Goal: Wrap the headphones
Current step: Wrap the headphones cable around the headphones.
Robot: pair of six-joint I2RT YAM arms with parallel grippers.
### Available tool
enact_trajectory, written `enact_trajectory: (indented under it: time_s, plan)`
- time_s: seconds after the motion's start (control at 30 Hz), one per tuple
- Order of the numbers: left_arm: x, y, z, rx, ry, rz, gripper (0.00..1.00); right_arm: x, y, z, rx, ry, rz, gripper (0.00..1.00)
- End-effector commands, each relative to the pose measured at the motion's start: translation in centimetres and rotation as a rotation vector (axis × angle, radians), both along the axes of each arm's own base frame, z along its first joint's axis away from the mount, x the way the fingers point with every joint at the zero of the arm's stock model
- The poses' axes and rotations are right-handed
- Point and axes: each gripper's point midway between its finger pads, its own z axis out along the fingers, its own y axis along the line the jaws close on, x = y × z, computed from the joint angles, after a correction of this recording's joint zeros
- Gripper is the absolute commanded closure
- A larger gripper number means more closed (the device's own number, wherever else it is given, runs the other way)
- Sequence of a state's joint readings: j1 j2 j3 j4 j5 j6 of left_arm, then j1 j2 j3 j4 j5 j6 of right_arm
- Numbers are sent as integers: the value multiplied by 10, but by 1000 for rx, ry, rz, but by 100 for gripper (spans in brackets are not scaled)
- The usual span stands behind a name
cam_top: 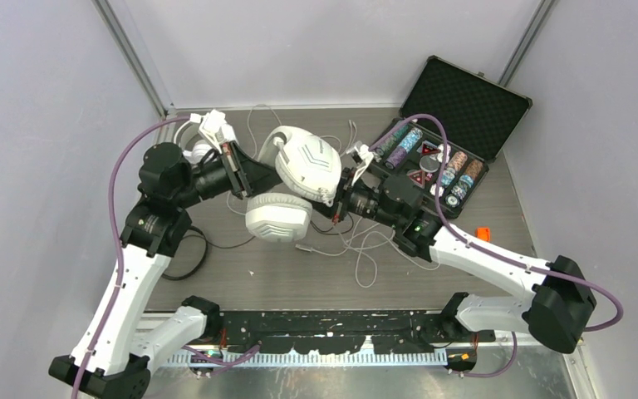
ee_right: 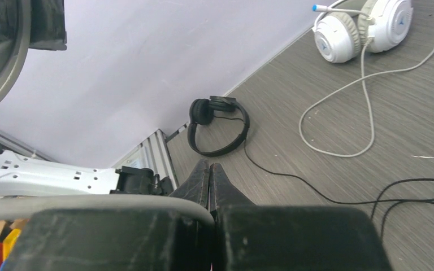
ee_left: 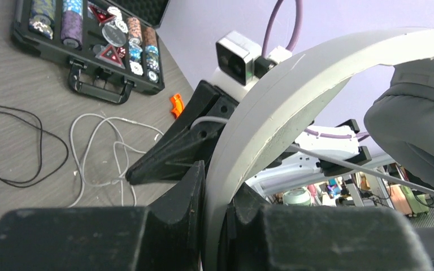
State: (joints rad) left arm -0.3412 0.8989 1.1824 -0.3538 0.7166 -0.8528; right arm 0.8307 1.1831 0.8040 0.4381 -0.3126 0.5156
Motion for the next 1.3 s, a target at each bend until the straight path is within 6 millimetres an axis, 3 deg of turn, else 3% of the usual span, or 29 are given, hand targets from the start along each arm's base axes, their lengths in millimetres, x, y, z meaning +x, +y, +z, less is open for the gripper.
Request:
enact_trajectory:
  time_s: [0.0,0.17,0.33,0.57,0.73,0.87,1.03,1.27]
  plan:
    - [-2,-5,34,-102,-80,-19,100,-2,10,39,122,-47,13,100]
    - [-9,-12,27,-117,-41,-70,100,3,16,41,125,-50,2,100]
    - [-35,-23,10,-112,57,-234,100,11,14,33,82,-94,-37,100]
    - [-63,-23,-8,-89,113,-332,100,22,13,28,39,-126,-63,99]
    - [-77,-22,-39,-11,163,-426,100,29,5,27,25,-130,-81,99]
    - [-81,-19,-58,65,169,-458,100,33,-11,24,6,-120,-106,97]
    - [-75,-9,-76,235,109,-434,100,24,-32,12,-63,-93,-116,94]
    - [-68,-2,-82,361,-62,-471,100,14,-55,7,-120,-100,-163,89]
